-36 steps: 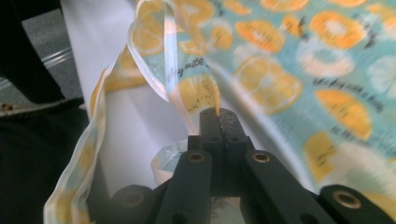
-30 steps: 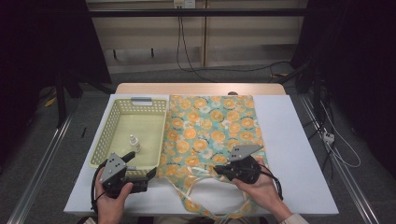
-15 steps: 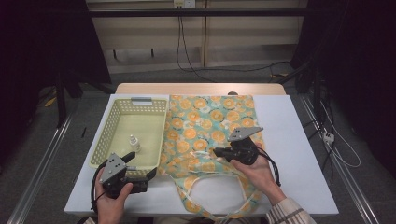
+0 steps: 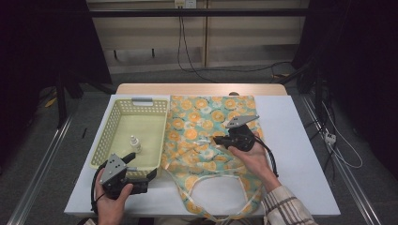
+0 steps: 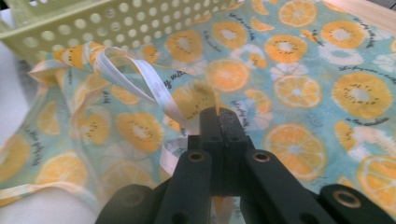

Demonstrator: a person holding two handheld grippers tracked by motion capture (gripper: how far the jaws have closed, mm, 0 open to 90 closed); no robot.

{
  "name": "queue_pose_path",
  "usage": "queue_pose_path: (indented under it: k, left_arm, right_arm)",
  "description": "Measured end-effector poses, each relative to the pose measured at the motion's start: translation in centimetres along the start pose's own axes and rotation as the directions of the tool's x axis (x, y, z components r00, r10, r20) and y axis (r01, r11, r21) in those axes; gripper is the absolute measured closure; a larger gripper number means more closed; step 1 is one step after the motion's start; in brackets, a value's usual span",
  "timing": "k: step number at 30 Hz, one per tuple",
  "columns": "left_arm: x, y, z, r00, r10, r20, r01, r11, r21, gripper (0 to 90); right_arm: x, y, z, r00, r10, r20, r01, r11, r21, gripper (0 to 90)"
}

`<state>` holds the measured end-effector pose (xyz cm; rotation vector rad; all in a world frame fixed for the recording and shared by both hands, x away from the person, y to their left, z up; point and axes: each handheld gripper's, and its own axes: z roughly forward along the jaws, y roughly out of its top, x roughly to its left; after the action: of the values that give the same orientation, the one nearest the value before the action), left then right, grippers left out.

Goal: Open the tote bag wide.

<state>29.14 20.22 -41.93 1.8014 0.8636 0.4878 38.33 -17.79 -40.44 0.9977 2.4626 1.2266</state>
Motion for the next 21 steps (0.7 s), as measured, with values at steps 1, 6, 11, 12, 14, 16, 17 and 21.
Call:
queue_pose_path:
  k: [1,6,11,12,14,16,17,21]
  left_arm:
    - [0.0,0.0,0.0,1.0,-0.002,-0.001,0.002,1.0,-0.004,5.8]
    - [0.1,0.0,-0.1,1.0,0.0,-0.002,0.0,1.0,-0.001,5.8]
    - [0.1,0.0,0.0,1.0,-0.002,0.0,0.002,1.0,-0.001,5.8]
    - [0.1,0.0,-0.1,1.0,-0.003,0.002,0.003,1.0,-0.002,5.7]
    - [0.2,0.0,-0.1,1.0,0.005,0.006,-0.005,1.0,-0.005,5.8]
    - [0.2,0.0,-0.2,1.0,-0.001,0.003,0.001,1.0,-0.004,5.7]
    - [0.1,0.0,-0.1,1.0,-0.007,0.003,0.007,1.0,-0.007,5.7]
    - [0.0,0.0,-0.1,1.0,-0.002,0.007,0.002,1.0,-0.006,5.7]
  right_arm:
    - [0.0,0.0,0.0,1.0,0.0,0.0,0.0,1.0,0.0,90.0]
    - [-1.2,-0.3,1.5,0.9995,0.031,0.011,-0.031,0.999,0.017,90.0]
    - [-2.1,-0.3,2.5,0.9988,0.038,0.03,-0.039,0.999,0.028,90.0]
    - [-2.2,-0.2,2.5,0.9986,0.04,0.035,-0.041,0.999,0.026,90.0]
    - [-2.4,-0.2,2.6,0.9985,0.041,0.037,-0.042,0.999,0.032,86.4]
    - [-2.4,-0.4,2.7,0.9977,0.045,0.05,-0.047,0.998,0.039,79.2]
    - [-2.5,-0.6,2.7,0.9972,0.052,0.054,-0.055,0.998,0.04,74.0]
    - [-2.5,-0.7,2.3,0.996,0.06,0.066,-0.062,0.998,0.031,62.7]
